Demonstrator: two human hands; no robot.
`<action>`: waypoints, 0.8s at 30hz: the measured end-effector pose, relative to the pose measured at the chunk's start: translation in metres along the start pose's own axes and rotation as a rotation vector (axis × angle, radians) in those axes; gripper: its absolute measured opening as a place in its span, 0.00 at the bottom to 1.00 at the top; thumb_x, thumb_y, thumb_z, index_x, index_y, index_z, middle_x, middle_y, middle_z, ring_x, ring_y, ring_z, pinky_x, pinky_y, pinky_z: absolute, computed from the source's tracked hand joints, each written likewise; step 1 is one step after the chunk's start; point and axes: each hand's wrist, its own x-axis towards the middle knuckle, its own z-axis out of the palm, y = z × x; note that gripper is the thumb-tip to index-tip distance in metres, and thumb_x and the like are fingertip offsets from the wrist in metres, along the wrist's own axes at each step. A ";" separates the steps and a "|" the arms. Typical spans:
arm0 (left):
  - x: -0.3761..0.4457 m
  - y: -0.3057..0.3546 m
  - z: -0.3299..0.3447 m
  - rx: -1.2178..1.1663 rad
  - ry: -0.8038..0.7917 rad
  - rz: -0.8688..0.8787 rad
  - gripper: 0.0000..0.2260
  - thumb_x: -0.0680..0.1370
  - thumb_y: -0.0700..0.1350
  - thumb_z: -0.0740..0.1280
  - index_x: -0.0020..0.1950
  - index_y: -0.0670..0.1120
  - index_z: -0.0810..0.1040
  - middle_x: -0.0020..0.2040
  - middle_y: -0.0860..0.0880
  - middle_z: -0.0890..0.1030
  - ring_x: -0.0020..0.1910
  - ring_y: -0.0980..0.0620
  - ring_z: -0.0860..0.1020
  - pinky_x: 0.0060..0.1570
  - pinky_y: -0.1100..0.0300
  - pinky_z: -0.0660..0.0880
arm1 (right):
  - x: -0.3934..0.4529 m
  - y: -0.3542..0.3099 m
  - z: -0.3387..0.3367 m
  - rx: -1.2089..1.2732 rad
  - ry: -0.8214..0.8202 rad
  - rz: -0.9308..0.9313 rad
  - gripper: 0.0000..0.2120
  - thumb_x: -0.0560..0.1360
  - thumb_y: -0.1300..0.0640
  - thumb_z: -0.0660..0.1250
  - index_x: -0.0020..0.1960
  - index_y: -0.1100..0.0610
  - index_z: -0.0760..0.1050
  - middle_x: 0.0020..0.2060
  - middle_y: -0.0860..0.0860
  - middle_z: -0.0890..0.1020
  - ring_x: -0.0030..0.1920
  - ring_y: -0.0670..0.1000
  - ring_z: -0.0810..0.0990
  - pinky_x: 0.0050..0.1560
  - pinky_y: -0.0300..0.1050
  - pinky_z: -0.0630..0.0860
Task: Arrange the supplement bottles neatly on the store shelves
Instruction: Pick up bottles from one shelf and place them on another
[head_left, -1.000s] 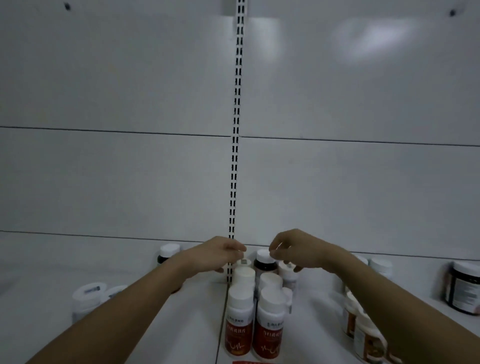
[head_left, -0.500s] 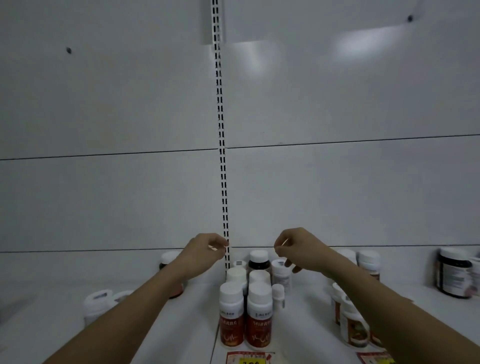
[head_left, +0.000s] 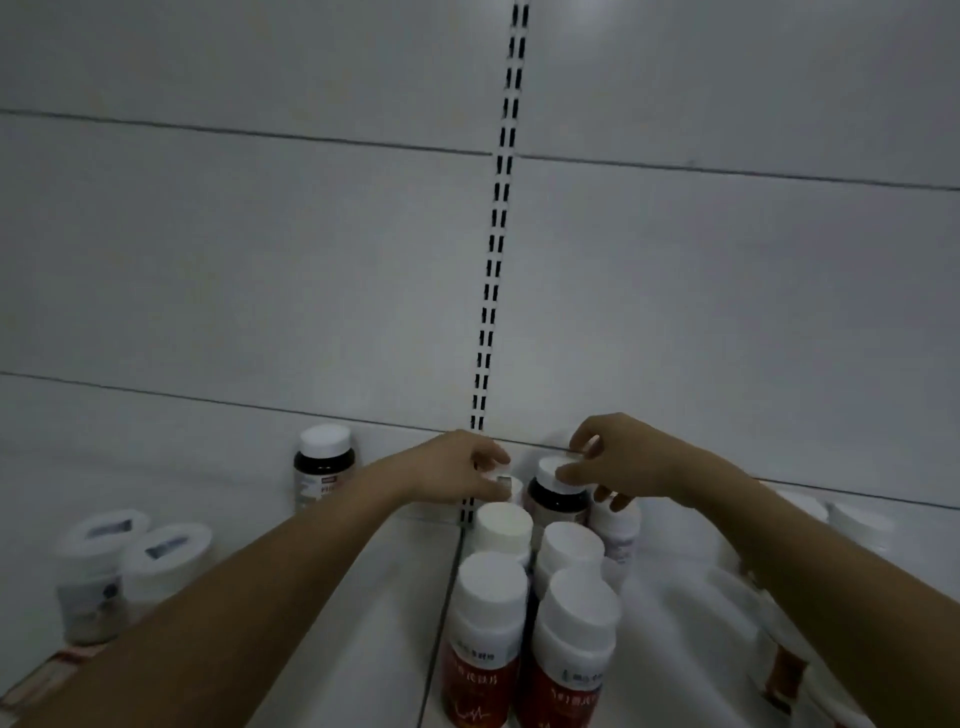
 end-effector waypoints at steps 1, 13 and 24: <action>0.005 -0.002 0.003 0.014 -0.029 0.020 0.25 0.75 0.50 0.72 0.71 0.46 0.73 0.67 0.49 0.76 0.63 0.52 0.75 0.56 0.64 0.70 | 0.005 -0.002 -0.001 -0.047 -0.029 -0.004 0.24 0.75 0.52 0.71 0.66 0.58 0.70 0.55 0.57 0.80 0.43 0.54 0.84 0.43 0.49 0.84; 0.032 -0.023 0.022 -0.098 0.003 0.044 0.15 0.70 0.47 0.77 0.53 0.52 0.78 0.44 0.54 0.80 0.37 0.59 0.78 0.32 0.70 0.72 | 0.028 0.003 0.009 -0.305 -0.041 -0.078 0.19 0.71 0.50 0.74 0.57 0.58 0.78 0.49 0.55 0.84 0.36 0.53 0.85 0.41 0.52 0.84; -0.022 0.034 -0.055 -0.313 0.215 -0.105 0.15 0.74 0.40 0.73 0.58 0.42 0.75 0.53 0.43 0.81 0.50 0.45 0.82 0.49 0.53 0.80 | -0.019 -0.024 -0.056 0.179 0.163 -0.211 0.17 0.72 0.58 0.74 0.59 0.59 0.79 0.53 0.54 0.81 0.47 0.51 0.79 0.47 0.44 0.79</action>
